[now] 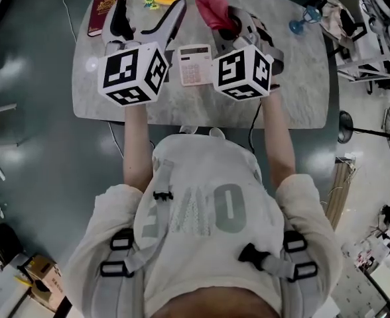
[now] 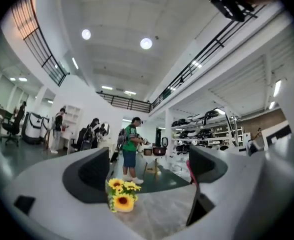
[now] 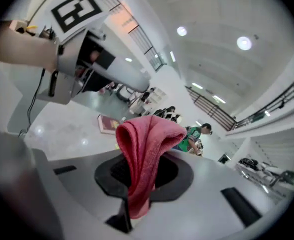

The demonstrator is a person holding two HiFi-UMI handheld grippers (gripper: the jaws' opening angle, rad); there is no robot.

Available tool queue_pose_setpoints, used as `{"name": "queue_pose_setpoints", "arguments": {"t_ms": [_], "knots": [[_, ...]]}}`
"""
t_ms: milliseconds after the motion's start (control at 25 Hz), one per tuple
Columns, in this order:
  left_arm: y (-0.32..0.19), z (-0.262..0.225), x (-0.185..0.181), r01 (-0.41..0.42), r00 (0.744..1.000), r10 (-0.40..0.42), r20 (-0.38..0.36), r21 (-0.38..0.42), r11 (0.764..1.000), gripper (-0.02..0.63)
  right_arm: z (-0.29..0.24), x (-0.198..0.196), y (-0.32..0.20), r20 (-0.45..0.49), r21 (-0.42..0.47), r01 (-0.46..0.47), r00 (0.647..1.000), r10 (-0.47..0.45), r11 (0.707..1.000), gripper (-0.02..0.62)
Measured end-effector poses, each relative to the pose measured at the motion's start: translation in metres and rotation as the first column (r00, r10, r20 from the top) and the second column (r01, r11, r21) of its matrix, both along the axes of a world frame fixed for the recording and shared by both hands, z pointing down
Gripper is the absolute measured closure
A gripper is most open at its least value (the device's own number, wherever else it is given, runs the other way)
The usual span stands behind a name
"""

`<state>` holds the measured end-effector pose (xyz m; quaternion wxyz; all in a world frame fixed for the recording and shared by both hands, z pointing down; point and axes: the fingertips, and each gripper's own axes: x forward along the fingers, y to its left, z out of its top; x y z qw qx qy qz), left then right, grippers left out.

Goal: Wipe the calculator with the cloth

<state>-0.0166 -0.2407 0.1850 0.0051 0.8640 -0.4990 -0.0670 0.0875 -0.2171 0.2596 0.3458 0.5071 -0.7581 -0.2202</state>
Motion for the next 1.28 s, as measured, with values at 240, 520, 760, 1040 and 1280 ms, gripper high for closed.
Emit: {"name": "queue_pose_setpoints", "arguments": {"t_ms": [240, 520, 760, 1040, 1280], "knots": [[0.044, -0.035, -0.001, 0.065, 0.991, -0.088, 0.104, 0.207, 0.976, 0.188, -0.068, 0.019, 0.032, 0.338, 0.193, -0.095, 0.941, 0.025, 0.977, 0.535], [0.058, -0.027, -0.012, 0.199, 0.961, -0.24, 0.137, 0.26, 0.945, 0.487, -0.073, 0.037, 0.055, 0.515, 0.246, -0.17, 0.857, 0.02, 0.954, 0.535], [0.074, -0.029, -0.021, 0.233, 0.95, -0.28, 0.134, 0.291, 0.928, 0.586, -0.052, 0.052, 0.069, 0.648, 0.179, -0.23, 0.759, 0.061, 0.957, 0.537], [0.075, -0.017, -0.023, 0.255, 0.946, -0.299, 0.129, 0.275, 0.927, 0.586, -0.019, 0.064, 0.07, 0.666, 0.1, -0.227, 0.739, 0.105, 0.969, 0.538], [0.072, -0.02, -0.032, 0.291, 0.935, -0.332, 0.121, 0.271, 0.918, 0.586, -0.024, 0.066, 0.065, 0.672, 0.101, -0.224, 0.734, 0.1, 0.969, 0.538]]}}
